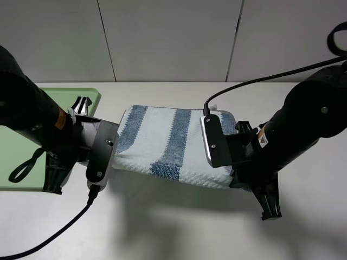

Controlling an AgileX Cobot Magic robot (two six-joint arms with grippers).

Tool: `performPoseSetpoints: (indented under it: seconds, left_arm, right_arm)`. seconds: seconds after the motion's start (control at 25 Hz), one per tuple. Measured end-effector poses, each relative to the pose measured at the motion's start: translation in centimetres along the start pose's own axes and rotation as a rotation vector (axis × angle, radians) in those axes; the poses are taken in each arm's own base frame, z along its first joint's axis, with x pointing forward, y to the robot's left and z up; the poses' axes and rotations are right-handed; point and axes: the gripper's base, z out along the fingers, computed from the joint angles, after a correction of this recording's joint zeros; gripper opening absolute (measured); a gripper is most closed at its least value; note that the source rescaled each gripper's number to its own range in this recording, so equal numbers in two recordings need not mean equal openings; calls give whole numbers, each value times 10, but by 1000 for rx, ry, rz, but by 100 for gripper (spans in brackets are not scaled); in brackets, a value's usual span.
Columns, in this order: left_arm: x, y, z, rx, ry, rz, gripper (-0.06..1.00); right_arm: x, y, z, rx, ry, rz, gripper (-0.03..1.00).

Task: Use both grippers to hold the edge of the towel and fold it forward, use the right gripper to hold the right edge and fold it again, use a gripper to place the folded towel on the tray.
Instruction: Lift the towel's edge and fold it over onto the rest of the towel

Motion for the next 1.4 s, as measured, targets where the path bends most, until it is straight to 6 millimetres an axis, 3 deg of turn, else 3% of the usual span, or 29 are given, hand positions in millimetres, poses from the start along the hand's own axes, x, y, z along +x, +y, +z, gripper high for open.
performPoseSetpoints:
  seconds: [0.36,0.52,1.12,1.4]
  left_arm:
    - [-20,-18,-17,42,13,102,0]
    - [-27,-19,-23,50,23,69,0]
    - [-30,-4,-42,42,70,1,0]
    - [-36,9,-50,0,49,-5,0]
  right_arm:
    - [6,10,-39,34,-37,42,0]
    - [9,14,-51,47,-50,53,0]
    - [0,2,-71,92,-71,71,0]
    - [17,-11,-72,119,-55,145,0]
